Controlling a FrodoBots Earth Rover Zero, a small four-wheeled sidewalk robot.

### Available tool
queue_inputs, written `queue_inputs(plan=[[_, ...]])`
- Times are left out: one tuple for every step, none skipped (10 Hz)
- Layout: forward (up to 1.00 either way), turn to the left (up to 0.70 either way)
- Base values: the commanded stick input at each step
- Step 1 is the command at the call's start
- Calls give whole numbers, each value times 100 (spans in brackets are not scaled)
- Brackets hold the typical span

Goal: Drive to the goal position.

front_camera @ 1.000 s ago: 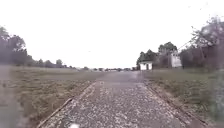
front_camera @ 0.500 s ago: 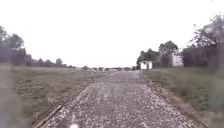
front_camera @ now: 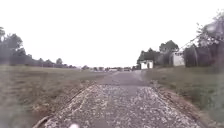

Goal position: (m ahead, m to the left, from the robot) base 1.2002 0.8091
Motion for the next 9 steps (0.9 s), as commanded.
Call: queue_inputs(plan=[[70, 0], [70, 0], [70, -4], [70, -8], [70, -13], [70, -17], [70, -21], [70, -26], [70, -30]])
